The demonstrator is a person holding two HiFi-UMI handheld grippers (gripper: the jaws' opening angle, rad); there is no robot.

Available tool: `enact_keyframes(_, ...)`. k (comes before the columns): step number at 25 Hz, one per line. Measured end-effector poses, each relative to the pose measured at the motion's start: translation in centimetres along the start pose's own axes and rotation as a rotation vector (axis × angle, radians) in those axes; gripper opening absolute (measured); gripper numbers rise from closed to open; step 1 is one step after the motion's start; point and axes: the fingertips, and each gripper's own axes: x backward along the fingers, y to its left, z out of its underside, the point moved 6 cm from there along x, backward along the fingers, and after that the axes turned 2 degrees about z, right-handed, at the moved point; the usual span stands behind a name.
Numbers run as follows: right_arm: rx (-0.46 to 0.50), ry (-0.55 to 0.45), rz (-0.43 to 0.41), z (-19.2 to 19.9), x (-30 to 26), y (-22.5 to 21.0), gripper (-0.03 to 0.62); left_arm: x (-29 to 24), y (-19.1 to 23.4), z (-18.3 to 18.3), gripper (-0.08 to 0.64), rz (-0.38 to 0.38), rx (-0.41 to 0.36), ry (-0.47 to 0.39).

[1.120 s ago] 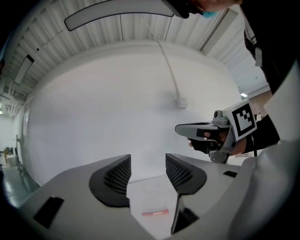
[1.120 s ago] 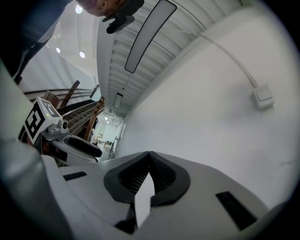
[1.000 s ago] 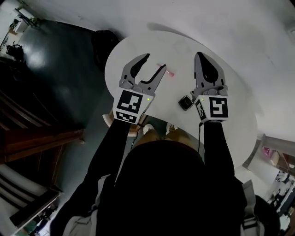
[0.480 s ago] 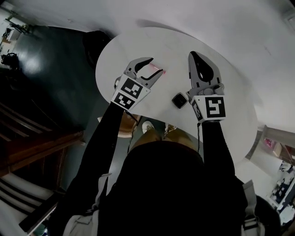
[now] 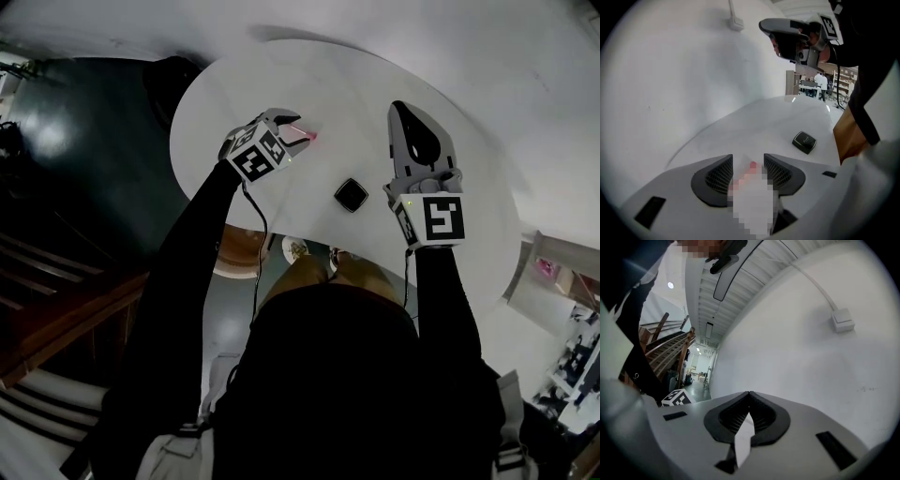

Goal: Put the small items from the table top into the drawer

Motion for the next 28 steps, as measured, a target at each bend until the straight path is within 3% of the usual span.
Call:
enact_keyframes(5, 0.005, 0.029, 0.004, 0.8, 0.2, -0.4, 0.026, -3.4, 0.3, 1.9, 0.221, 0.080, -0.083, 0.135)
enact_keyframes(9, 0.008, 0.037, -0.004, 0.9, 0.3, -0.8, 0.026, -5.1, 0.3, 3.2, 0.222, 0.121, -0.101, 0.195)
enact_keyframes(14, 0.013, 0.059, -0.006, 1.5, 0.5, -0.8, 0.026, -6.1, 0.6, 3.7, 0.222, 0.143, -0.098, 0.220)
enact_keyframes(22, 0.007, 0.052, -0.014, 1.1, -0.1, -0.6, 0.026, -6.1, 0.9, 4.0, 0.235, 0.167, -0.024, 0.203)
enact_keyframes(23, 0.013, 0.064, -0.018, 1.3, -0.1, -0.6, 0.026, -6.1, 0.7, 4.0, 0.212, 0.185, -0.004, 0.203)
enact_keyframes(24, 0.016, 0.070, -0.022, 1.3, -0.1, -0.5, 0.026, -6.0, 0.5, 4.0, 0.131, 0.204, 0.014, 0.204)
enact_keyframes(28, 0.016, 0.079, -0.018, 1.1, -0.5, -0.1, 0.026, -6.0, 0.0, 3.9, 0.055, 0.208, 0.010, 0.234)
